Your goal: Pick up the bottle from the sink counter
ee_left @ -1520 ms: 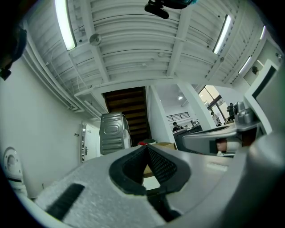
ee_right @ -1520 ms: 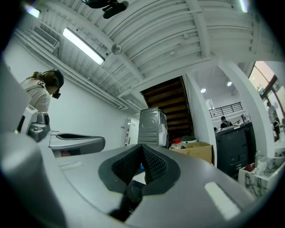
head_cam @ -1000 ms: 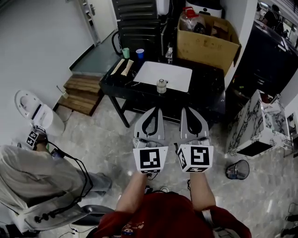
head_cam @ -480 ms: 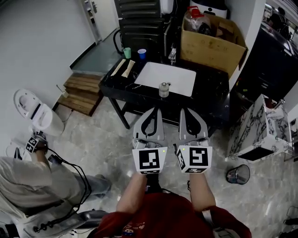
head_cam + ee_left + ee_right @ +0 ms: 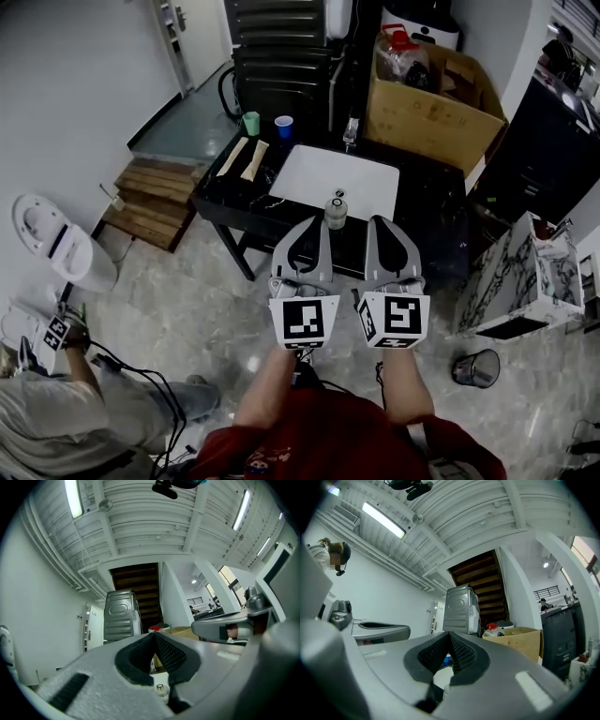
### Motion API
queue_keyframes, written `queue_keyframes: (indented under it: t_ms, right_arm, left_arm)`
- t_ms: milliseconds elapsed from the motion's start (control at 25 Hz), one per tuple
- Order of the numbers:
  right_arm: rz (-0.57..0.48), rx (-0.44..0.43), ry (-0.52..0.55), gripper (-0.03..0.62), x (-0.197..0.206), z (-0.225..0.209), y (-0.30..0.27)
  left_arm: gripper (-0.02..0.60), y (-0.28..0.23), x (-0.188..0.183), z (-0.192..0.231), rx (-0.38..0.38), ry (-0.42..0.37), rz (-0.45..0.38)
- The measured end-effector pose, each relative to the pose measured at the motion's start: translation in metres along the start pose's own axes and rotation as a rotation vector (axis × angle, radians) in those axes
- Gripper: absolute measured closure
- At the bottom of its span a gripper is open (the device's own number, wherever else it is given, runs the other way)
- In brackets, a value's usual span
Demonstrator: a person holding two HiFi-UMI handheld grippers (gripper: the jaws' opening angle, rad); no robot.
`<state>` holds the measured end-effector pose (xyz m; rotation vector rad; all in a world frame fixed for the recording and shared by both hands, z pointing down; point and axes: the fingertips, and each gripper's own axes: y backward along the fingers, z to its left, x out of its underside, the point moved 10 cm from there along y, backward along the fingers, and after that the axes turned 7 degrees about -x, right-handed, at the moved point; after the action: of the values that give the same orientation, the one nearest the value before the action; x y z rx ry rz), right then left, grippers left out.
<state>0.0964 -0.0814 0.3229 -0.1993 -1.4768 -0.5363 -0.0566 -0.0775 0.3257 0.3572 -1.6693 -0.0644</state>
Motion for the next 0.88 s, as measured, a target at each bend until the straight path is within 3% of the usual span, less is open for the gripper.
queue_keyframes:
  t_ms: [720, 880]
  right_arm:
    - [0.043, 0.063, 0.006, 0.592, 0.036, -0.019, -0.167]
    - [0.053, 0.080, 0.004, 0.592, 0.046, -0.025, -0.185]
  left_arm:
    - [0.578, -0.148, 0.050, 0.088, 0.051, 0.043, 0.024]
    - [0.578, -0.169, 0.058, 0.097, 0.063, 0.045, -0.018]
